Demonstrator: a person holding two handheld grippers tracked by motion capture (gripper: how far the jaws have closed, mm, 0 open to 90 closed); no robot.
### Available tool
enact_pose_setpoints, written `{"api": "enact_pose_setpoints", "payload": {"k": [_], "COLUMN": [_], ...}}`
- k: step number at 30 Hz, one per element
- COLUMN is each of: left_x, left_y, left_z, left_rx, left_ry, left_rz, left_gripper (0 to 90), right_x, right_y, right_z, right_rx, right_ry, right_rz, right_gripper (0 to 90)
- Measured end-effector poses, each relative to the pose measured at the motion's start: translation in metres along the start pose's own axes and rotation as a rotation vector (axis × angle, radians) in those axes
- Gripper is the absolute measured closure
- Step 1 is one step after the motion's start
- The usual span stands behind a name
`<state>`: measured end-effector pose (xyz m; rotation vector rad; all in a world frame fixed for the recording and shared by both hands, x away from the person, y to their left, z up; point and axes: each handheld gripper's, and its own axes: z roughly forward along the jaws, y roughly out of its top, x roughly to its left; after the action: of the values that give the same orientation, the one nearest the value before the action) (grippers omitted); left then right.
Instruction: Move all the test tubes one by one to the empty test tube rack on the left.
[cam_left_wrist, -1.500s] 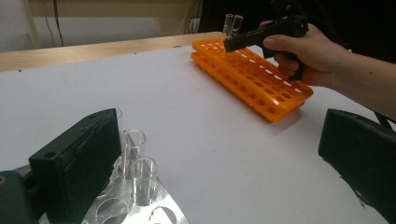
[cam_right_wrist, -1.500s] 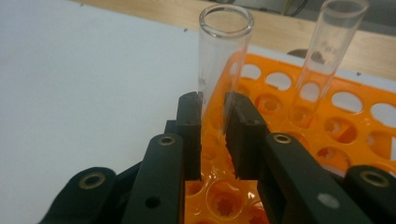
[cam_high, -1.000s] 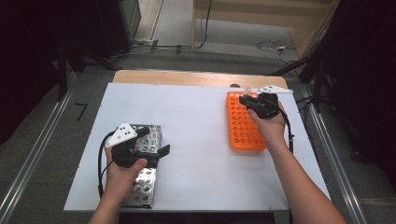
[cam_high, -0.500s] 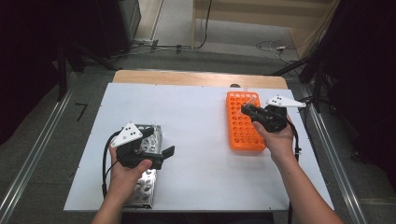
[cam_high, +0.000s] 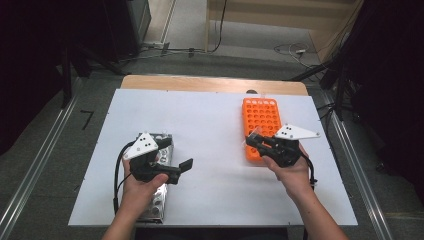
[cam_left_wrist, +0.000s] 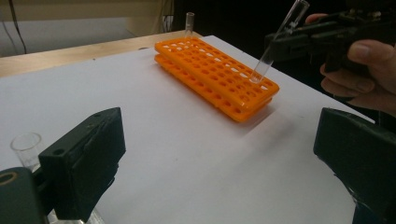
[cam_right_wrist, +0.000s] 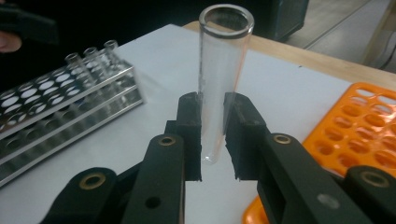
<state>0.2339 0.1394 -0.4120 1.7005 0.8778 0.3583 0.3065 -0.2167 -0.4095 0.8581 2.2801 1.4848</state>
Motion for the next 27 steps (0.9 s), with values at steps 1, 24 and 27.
{"api": "enact_pose_setpoints", "payload": {"k": [1, 24, 27], "left_x": [-0.001, -0.046, -0.051], "left_y": [0.000, 0.004, 0.003], "left_z": [0.001, 0.025, 0.030], "left_rx": [0.002, 0.042, 0.050], "left_ry": [-0.003, -0.059, -0.079], "left_rz": [0.004, 0.109, 0.124], "left_gripper": [2.3, 40.6, 46.8], "right_x": [0.004, 0.067, 0.072], "right_y": [-0.002, -0.024, -0.024], "right_z": [0.000, 0.023, 0.026], "right_rx": [0.008, 0.092, 0.094], "right_ry": [0.009, 0.172, 0.185], "right_rz": [-0.005, -0.082, -0.090], "right_gripper": [73.9, 73.9, 73.9]}}
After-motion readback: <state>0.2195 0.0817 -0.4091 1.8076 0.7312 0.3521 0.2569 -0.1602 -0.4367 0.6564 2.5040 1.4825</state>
